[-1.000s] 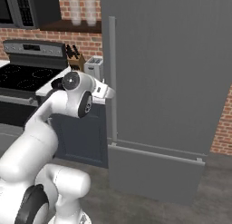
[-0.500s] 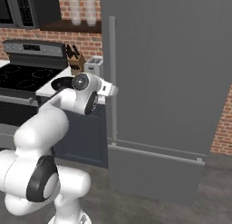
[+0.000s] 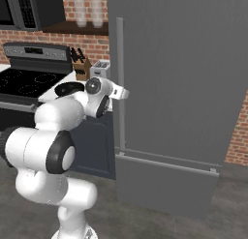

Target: Grab a lemon wedge from the fridge and one ice cube from the ice bowl, and put them in the glass of lemonade.

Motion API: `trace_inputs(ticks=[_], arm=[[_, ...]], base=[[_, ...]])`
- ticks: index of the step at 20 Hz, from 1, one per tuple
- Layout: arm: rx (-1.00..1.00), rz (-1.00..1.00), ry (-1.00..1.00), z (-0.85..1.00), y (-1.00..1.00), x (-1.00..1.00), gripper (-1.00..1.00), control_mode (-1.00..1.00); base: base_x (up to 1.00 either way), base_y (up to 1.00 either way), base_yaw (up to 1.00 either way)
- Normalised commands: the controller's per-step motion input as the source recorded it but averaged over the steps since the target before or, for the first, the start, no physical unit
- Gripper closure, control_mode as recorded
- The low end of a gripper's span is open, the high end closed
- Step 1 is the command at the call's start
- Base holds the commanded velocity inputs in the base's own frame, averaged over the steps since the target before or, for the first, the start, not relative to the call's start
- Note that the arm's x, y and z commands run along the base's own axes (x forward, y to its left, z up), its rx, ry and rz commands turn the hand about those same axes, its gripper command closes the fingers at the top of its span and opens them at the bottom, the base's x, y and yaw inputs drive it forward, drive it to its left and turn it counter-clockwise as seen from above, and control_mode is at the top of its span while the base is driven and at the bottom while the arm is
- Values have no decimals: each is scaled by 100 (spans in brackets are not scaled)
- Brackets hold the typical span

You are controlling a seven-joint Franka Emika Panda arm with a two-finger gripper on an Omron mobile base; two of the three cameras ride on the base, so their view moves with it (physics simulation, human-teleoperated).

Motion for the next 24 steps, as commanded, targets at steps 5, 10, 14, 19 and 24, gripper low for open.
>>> trace_inputs(ticks=[5,10,14,19,24], arm=[[0,0,-3,-27,0,63,-100,-100],[0,0,0,-15,0,59,-100,-100],[0,0,0,-8,-2,58,-100,-100],[0,0,0,-5,-4,55,-100,-100],[0,6,-1,-5,-32,22,-100,-100]], base=[[0,0,0],[0,0,0],[0,0,0],[0,0,0],[0,0,0]])
